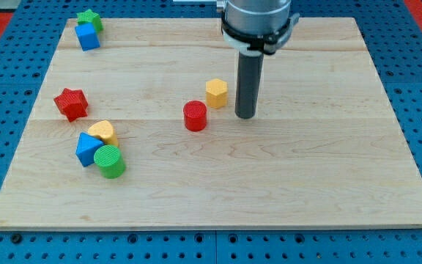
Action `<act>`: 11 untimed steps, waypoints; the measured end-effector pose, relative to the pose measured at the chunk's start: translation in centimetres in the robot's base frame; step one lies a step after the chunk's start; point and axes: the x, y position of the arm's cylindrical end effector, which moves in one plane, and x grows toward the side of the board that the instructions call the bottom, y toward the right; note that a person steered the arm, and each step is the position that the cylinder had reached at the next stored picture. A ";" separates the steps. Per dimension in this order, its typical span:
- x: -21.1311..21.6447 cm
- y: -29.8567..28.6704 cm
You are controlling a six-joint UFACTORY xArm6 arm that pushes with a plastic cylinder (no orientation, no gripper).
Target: Push the red circle up and left
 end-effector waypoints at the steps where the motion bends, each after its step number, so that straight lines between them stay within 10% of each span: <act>1: 1.8 -0.8; 8: -5.8 -17.9; 11: -8.1 -14.7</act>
